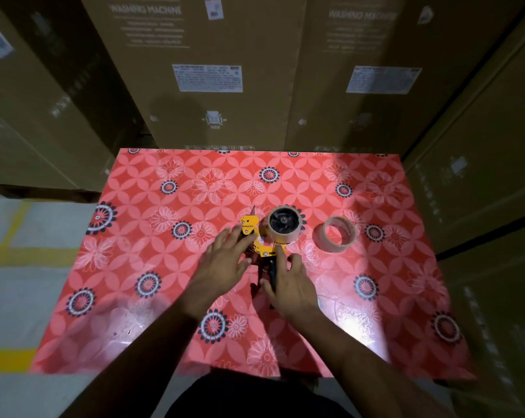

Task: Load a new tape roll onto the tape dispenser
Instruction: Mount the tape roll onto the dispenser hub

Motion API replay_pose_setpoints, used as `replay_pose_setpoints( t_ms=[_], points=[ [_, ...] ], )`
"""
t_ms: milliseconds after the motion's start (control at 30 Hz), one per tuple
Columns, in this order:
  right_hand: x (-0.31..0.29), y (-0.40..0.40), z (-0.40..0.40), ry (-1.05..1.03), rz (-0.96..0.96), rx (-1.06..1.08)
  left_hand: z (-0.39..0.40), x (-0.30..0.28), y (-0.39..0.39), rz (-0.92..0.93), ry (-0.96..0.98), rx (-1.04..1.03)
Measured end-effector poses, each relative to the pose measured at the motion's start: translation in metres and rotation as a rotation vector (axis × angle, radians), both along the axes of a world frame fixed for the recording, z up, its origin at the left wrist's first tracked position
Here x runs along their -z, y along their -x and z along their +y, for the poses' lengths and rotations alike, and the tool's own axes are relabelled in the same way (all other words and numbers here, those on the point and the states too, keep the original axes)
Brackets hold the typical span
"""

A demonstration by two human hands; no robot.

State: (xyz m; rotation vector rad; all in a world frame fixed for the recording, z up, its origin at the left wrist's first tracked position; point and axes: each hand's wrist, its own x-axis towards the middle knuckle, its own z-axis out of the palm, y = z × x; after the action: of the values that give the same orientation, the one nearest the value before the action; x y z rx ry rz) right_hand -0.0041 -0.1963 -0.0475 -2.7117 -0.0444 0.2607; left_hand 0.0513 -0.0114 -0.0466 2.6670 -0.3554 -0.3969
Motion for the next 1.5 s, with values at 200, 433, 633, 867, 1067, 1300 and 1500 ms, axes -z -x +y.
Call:
replay_pose_setpoints(
  t_ms=[200,433,633,867,1067,1300,1500],
  points=[
    [-0.002,0.003,0.007,0.158,0.039,-0.017,-0.012,0.004,-0.006,0.022,-0.002,-0.038],
    [-0.002,0.003,-0.006,0.078,0.076,-0.030,-0.004,-0.002,-0.001,-0.076,0.076,-0.097],
    [-0.001,0.013,-0.020,0.060,0.065,-0.036,-0.039,-0.011,-0.028,-0.158,0.062,-0.063],
    [-0.006,0.017,-0.024,0.082,0.110,-0.065,-0.066,-0.013,-0.041,-0.036,-0.082,-0.075],
    [-0.007,0.018,-0.020,0.156,0.071,-0.074,-0.065,-0.006,-0.042,-0.067,-0.056,-0.077],
    [0.016,0.022,-0.010,0.262,-0.083,-0.143,-0.053,0.009,-0.037,-0.120,0.048,-0.062],
    [0.010,0.014,-0.006,0.348,-0.039,-0.226,-0.042,0.009,-0.028,-0.165,0.097,-0.029]
  ],
)
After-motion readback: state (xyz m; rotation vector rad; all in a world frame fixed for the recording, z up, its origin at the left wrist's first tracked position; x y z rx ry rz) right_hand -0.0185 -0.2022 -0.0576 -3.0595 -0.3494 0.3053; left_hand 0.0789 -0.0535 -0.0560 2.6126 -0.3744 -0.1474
